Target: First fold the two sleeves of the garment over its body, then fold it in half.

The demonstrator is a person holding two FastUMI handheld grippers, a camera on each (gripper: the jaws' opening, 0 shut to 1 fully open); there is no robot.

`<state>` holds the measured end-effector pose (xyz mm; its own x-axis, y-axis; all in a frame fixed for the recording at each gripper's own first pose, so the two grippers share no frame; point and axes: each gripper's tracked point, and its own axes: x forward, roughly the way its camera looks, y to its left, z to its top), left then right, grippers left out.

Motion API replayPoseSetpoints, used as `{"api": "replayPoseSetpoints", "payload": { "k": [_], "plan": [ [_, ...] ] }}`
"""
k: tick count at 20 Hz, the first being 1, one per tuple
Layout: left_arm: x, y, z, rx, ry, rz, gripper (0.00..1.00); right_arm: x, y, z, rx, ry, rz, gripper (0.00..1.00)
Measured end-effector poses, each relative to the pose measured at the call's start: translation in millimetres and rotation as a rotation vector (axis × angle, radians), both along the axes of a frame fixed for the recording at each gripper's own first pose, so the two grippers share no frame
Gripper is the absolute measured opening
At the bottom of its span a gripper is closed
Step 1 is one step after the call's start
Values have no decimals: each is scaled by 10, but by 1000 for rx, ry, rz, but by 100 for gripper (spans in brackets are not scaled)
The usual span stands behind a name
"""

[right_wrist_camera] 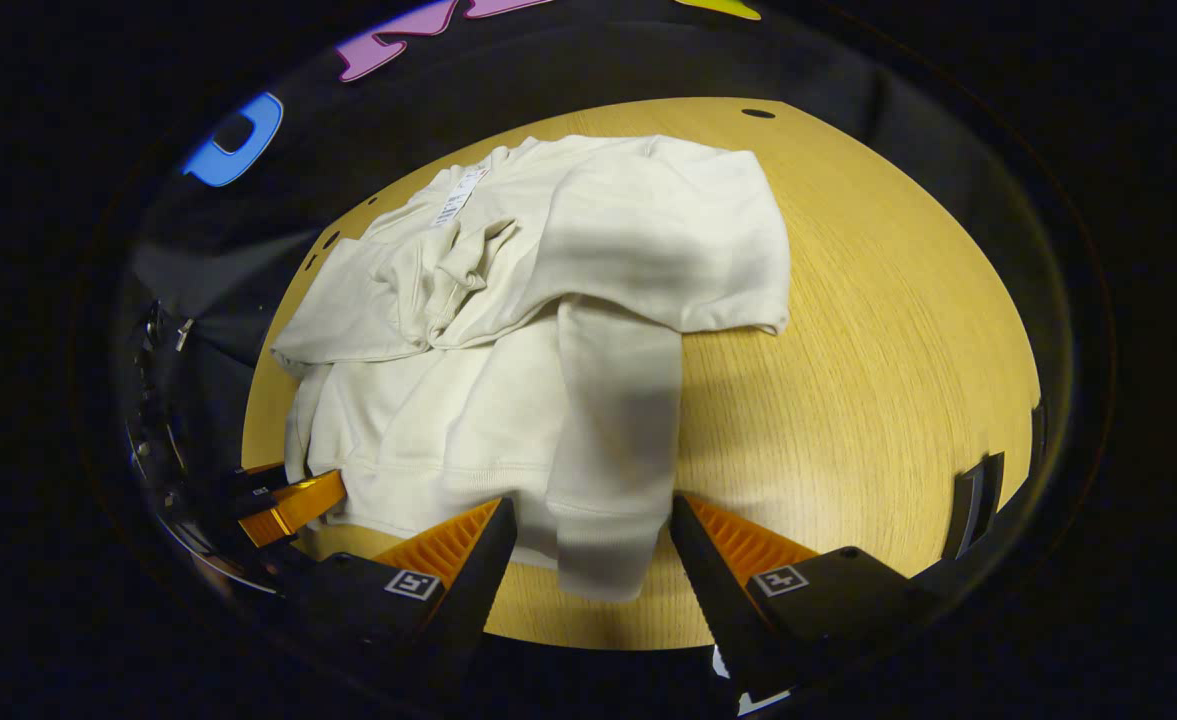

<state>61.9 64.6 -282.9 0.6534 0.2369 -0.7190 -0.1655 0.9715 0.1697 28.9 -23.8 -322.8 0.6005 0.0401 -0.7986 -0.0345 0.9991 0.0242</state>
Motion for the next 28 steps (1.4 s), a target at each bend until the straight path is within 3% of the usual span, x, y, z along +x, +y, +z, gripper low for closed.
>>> {"api": "replayPoseSetpoints", "payload": {
  "k": [3, 6, 8, 9, 10, 11, 12, 13, 16, 18, 21, 28],
  "plan": [
    [-10, 9, -11, 5, 13, 22, 100, 36, -10, -39, -73, 17, 17, 95],
    [28, -28, -33, 6, 7, 4, 99, 61, -12, -87, -218, -32, 48, 93],
    [81, -102, -30, 15, 9, -69, 84, 84, 119, -92, -215, -96, 109, 91],
    [144, -133, -11, 5, -16, -86, 67, 90, 152, -88, -191, -129, 134, 70],
    [155, -150, -21, -5, -35, -86, 49, 71, 150, -93, -181, -130, 129, 69],
    [160, -178, -24, -26, -52, -78, 31, 34, 220, -118, -128, -96, 138, 53],
    [157, -180, -22, -38, -51, -76, 23, 50, 217, -112, -77, -93, 109, 24],
    [135, -189, -25, -65, -25, -71, 18, 11, 219, -142, -15, -57, 85, 20],
    [115, -220, 8, -190, 17, -55, 12, -43, 185, -85, 41, 3, 76, 16],
    [112, -203, 71, -204, 25, -78, 11, -47, 239, 10, 8, 21, 141, 16],
    [111, -242, 154, -215, 46, -95, 11, -10, 267, 218, 14, 10, 163, 16],
    [287, -374, 847, -299, -26, -110, 11, 70, 358, 756, 140, -23, 99, 16]
  ]
}}
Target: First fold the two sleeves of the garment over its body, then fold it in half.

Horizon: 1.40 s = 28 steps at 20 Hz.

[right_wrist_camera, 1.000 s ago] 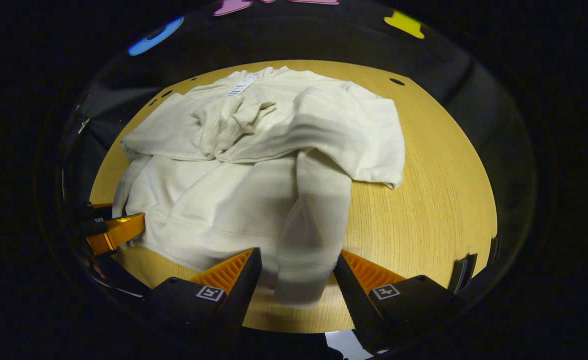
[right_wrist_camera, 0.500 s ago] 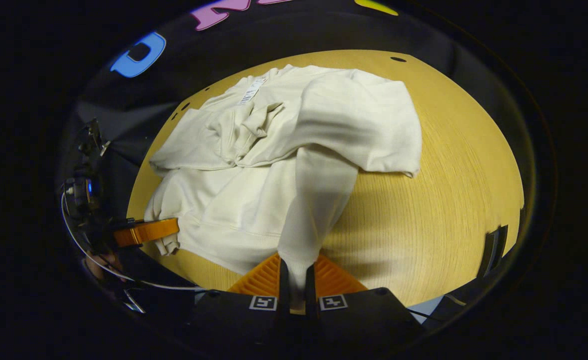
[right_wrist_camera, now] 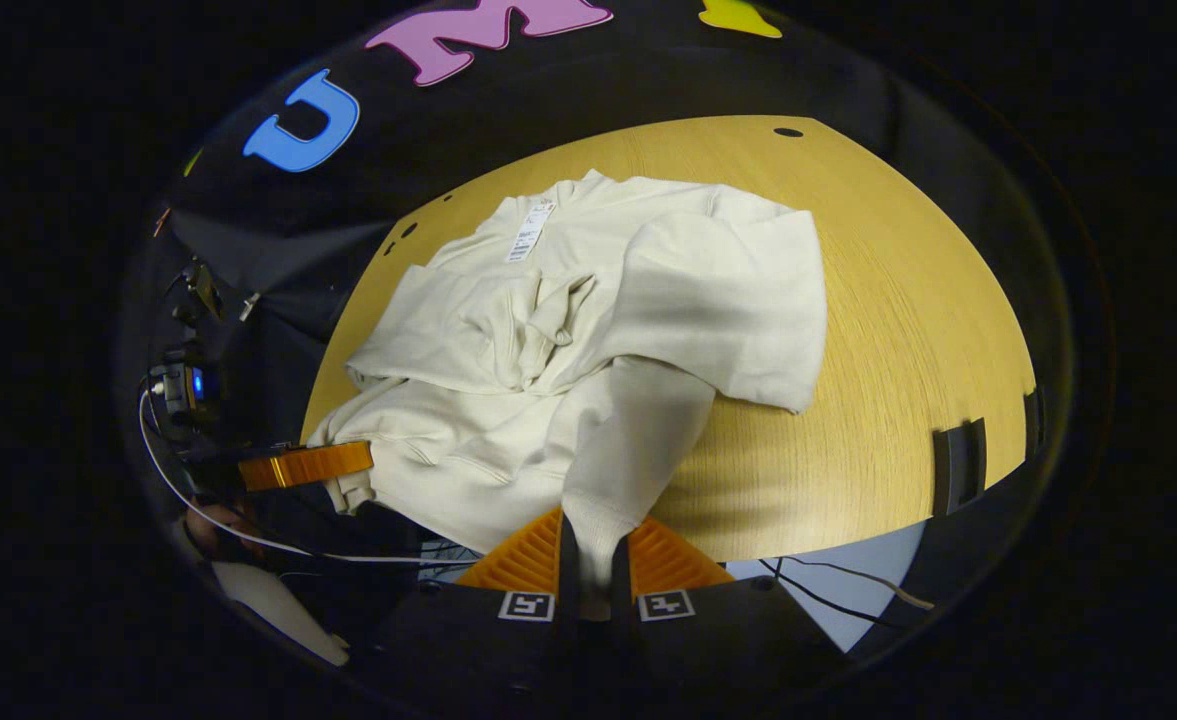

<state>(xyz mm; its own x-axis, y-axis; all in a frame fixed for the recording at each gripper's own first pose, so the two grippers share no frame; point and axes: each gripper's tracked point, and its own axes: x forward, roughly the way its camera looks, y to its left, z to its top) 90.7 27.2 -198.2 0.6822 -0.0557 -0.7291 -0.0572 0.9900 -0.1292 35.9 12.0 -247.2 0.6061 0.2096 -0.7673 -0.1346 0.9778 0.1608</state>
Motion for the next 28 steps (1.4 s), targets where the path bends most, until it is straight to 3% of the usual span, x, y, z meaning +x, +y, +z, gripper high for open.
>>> {"api": "replayPoseSetpoints", "payload": {
  "k": [8, 14, 24, 28],
  "plan": [
    [491, 108, 638, -1, -99, 8, 11, 615, 216, 742, 86, -161, -40, 15],
    [968, 169, 927, 21, -144, 14, 10, 1169, 280, 1029, 91, -213, -37, 15],
    [1971, 503, 711, 52, -101, 73, 11, 2245, 145, 584, 9, -201, -88, 15],
    [2244, 724, 467, 15, -65, 136, 10, 2500, 24, 328, 76, -152, -156, 15]
  ]
}}
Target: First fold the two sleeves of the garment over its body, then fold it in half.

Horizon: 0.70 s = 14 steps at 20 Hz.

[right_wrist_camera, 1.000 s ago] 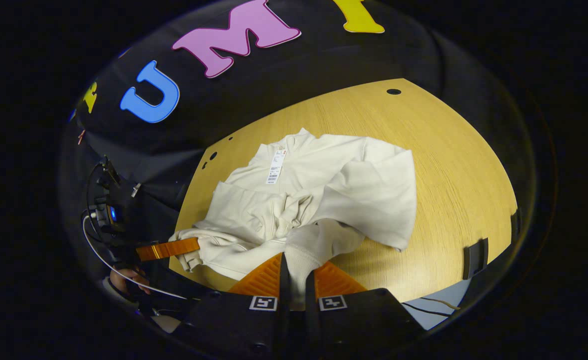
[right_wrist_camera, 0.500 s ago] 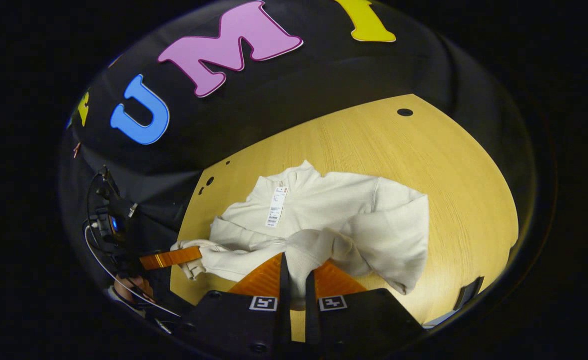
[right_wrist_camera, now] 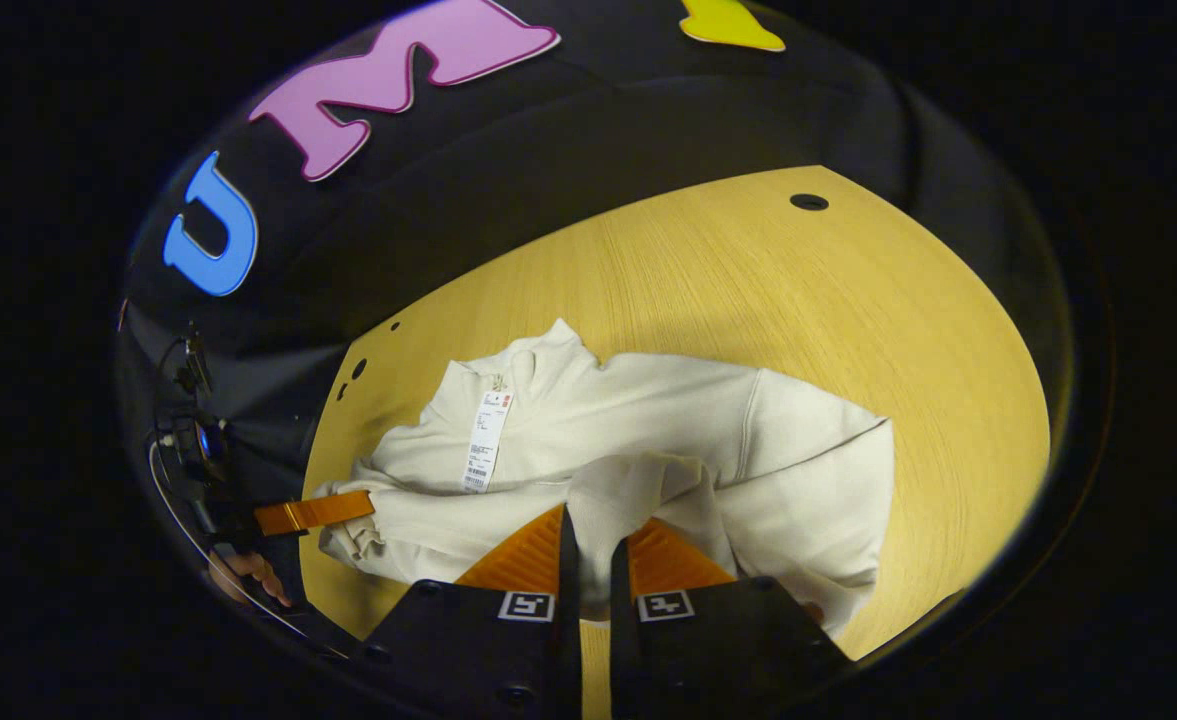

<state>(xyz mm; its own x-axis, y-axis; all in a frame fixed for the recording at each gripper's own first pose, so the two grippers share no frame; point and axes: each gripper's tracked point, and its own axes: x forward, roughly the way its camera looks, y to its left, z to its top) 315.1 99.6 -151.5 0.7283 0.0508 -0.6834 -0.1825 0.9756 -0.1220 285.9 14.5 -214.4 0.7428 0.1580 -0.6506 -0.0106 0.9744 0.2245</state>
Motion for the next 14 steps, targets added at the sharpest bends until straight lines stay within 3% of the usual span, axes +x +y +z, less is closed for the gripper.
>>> {"api": "replayPoseSetpoints", "payload": {
  "k": [4, 8, 9, 11, 14],
  "plan": [
    [170, 50, -267, 53, 63, 14, 10, 135, -27, -310, -83, 27, 38, 15],
    [221, 76, -386, 124, 69, -10, 10, 195, -8, -447, -89, 63, 49, 15],
    [233, 86, -388, 149, 59, -18, 5, 215, 11, -464, -94, 69, 69, 15],
    [230, 91, -393, 145, 59, -16, 11, 227, 34, -479, -93, 65, 85, 15],
    [198, 119, -415, 131, 78, 8, 16, 205, 48, -453, -58, 75, 76, 23]
  ]
}}
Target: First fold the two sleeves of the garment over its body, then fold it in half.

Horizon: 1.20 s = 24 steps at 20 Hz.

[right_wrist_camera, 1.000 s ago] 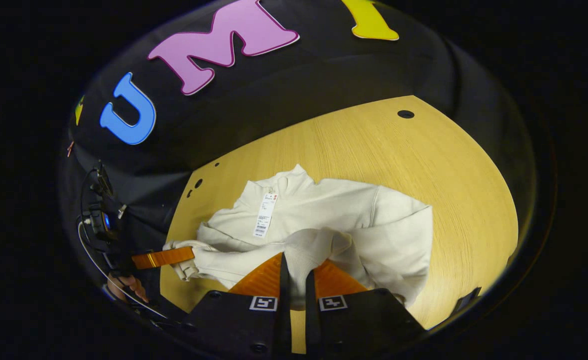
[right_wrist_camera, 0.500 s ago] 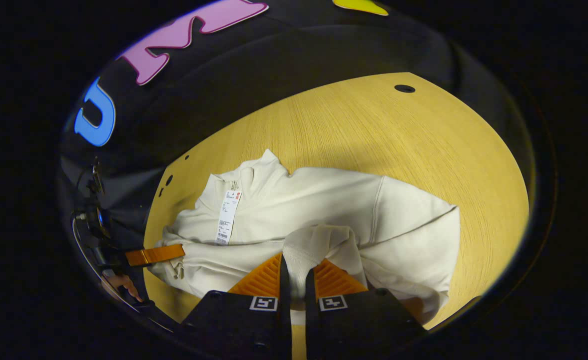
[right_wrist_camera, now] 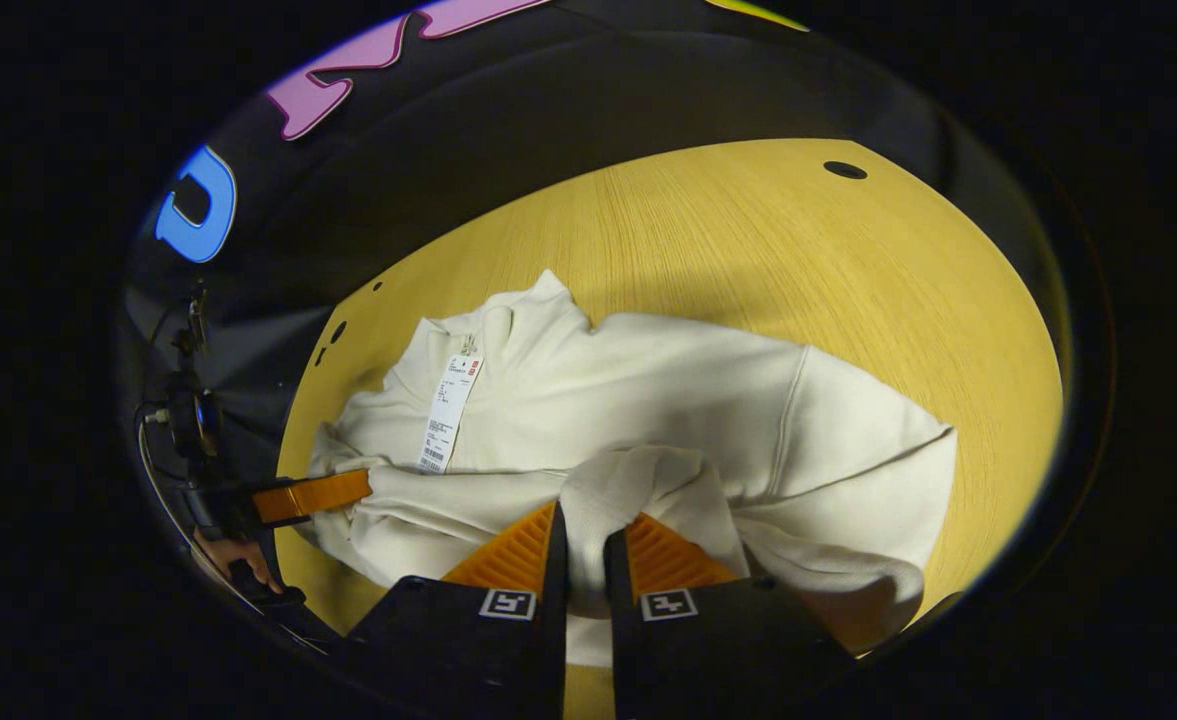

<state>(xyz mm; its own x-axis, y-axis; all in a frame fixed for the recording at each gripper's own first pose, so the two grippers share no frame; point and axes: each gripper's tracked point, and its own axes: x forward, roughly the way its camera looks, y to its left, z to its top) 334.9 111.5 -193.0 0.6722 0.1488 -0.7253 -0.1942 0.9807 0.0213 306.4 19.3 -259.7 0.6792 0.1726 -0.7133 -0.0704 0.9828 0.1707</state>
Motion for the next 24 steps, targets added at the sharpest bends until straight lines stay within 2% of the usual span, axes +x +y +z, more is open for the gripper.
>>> {"api": "replayPoseSetpoints", "payload": {
  "k": [1, 2, 3, 4, 5, 6, 8, 9, 10, 11, 14, 17, 20, 24],
  "plan": [
    [9, -4, 3, 0, -2, 4, 19, -4, 3, 7, 8, 10, -18, 28],
    [15, -21, -9, 5, 2, 9, 28, -10, 12, 25, 24, 21, -34, 29],
    [-7, -47, -2, 14, 9, 5, 29, -22, 58, 56, 51, 29, -40, 32],
    [-36, -100, 22, 13, 9, -4, 36, -54, 69, 124, 59, 15, -32, 46],
    [-72, -122, 49, 11, 6, -5, 46, -79, 81, 151, 61, 10, -31, 53],
    [-102, -157, 82, 8, 0, -11, 50, -126, 111, 209, 73, 9, -32, 58],
    [-171, -275, 168, 2, -14, -39, 78, -204, 119, 365, 79, -25, -33, 78],
    [-245, -350, 211, -7, -18, -58, 92, -259, 105, 418, 75, -39, -32, 81],
    [-298, -403, 253, -10, -26, -71, 98, -334, 90, 484, 74, -52, -30, 81],
    [-363, -455, 293, -15, -39, -83, 95, -396, 77, 519, 70, -59, -29, 81],
    [-570, -589, 414, -26, -83, -111, 95, -576, 19, 655, 64, -92, -30, 81],
    [-868, -719, 579, -46, -157, -131, 95, -831, 101, 855, 117, -128, -22, 81],
    [-1171, -770, 731, -36, -220, -134, 95, -1163, 79, 951, 92, -146, 10, 81],
    [-1518, -900, 827, -44, -277, -128, 94, -1441, 45, 1005, 88, -180, 6, 81]
  ]
}}
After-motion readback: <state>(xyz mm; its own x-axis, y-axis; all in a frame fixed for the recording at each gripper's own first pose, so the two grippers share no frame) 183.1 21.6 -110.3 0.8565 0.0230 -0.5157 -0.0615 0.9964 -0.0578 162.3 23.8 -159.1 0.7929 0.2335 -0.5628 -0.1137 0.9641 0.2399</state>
